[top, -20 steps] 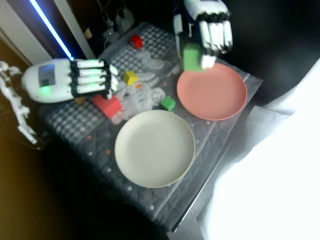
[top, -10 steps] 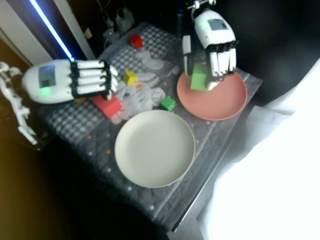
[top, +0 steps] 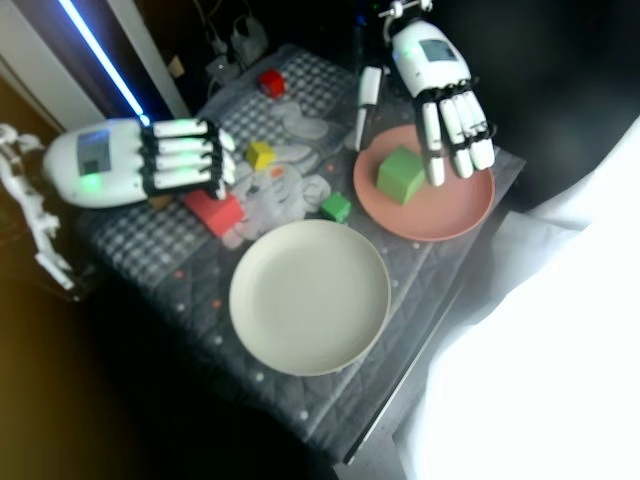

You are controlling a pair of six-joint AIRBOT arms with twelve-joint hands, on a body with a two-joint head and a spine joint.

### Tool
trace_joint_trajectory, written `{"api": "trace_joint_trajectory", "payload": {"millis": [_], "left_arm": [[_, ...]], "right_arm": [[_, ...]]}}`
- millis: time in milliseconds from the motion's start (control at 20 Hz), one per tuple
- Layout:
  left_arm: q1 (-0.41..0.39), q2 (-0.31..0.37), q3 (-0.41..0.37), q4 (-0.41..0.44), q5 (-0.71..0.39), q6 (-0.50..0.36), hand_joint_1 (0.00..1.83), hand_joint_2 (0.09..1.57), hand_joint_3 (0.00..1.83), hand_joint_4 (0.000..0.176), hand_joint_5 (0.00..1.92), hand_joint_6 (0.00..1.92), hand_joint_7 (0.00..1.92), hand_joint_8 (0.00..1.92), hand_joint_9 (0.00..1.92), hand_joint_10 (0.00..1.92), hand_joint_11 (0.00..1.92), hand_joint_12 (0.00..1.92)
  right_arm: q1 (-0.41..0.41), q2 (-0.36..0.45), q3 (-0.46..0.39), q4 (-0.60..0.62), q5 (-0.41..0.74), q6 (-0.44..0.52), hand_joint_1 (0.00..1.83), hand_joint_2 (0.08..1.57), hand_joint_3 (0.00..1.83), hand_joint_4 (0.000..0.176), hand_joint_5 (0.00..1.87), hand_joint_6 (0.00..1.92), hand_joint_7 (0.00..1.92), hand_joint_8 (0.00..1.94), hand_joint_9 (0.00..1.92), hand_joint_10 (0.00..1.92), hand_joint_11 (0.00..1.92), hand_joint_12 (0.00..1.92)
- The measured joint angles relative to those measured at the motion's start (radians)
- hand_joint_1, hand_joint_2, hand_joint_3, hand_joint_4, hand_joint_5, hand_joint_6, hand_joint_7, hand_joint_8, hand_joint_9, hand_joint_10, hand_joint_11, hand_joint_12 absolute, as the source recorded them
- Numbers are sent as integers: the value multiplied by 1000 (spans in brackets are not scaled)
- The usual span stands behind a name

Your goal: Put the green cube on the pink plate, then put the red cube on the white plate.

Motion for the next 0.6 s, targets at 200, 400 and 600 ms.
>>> {"api": "trace_joint_trajectory", "payload": {"millis": [200, 400, 600], "left_arm": [[90, 99, -141, 1, -180, 1, 440, 1011, 7, 103, 166, 4, 129, 8, 140, 29, 0, 962], [191, 197, -273, -3, -389, 1, 445, 1059, 3, 116, 163, 7, 116, 12, 129, 11, 0, 913], [285, 280, -391, 46, -594, 0, 479, 1028, 1, 73, 246, 4, 225, 2, 193, 24, 0, 1109]], "right_arm": [[26, -2, 15, 0, 44, 0, 723, 1004, 0, 0, 63, 556, 139, 262, 0, 548, 0, 1110], [26, -18, 24, 0, 81, 0, 842, 996, 0, 0, 47, 403, 128, 115, 0, 459, 0, 1256], [26, -20, 26, 2, 90, 1, 848, 972, 0, 0, 135, 250, 144, 26, 0, 416, 0, 1164]]}}
